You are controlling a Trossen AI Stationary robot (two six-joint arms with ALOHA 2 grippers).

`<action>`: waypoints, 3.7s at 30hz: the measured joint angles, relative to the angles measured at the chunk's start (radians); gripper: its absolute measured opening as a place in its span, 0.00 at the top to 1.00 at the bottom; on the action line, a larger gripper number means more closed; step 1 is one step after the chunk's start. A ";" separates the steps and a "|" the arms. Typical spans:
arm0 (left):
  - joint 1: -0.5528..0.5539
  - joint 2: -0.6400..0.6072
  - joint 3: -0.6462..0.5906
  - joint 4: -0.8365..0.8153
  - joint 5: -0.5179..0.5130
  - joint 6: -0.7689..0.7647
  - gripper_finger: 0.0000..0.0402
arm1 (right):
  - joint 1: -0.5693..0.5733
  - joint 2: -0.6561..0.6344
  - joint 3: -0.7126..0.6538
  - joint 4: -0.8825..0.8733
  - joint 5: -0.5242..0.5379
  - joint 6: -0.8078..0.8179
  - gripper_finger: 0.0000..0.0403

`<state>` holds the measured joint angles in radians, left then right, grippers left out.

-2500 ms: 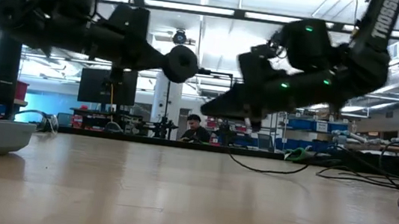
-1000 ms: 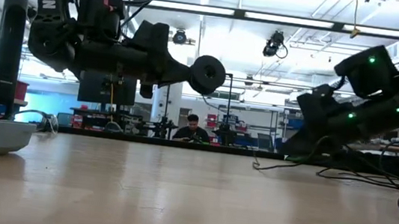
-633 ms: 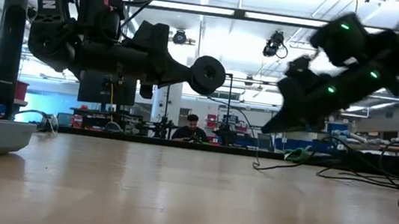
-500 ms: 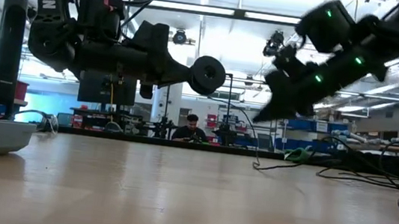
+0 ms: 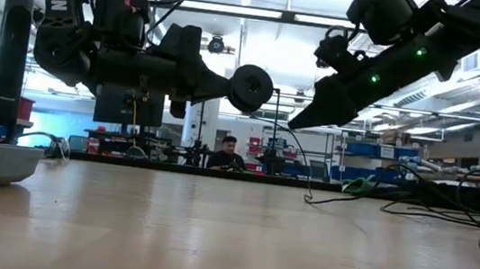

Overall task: Coil cords
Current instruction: Coil the black wire on the spool

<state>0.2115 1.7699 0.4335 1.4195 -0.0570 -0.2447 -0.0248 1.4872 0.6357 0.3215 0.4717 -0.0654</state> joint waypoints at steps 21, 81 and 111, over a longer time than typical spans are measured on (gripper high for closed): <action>0.000 0.000 0.000 -0.001 0.021 -0.005 1.00 | -0.028 0.036 0.001 0.053 0.071 0.066 0.98; -0.002 -0.001 -0.077 0.028 -0.023 -0.026 1.00 | 0.033 0.245 -0.033 0.359 -0.088 0.575 0.87; -0.002 -0.001 -0.077 0.024 -0.031 -0.025 1.00 | 0.075 0.371 -0.093 0.627 -0.181 0.551 0.82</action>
<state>0.2096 1.7691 0.3569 1.4437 -0.0884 -0.2695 0.0498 1.8584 0.5427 0.9488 0.2906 0.4851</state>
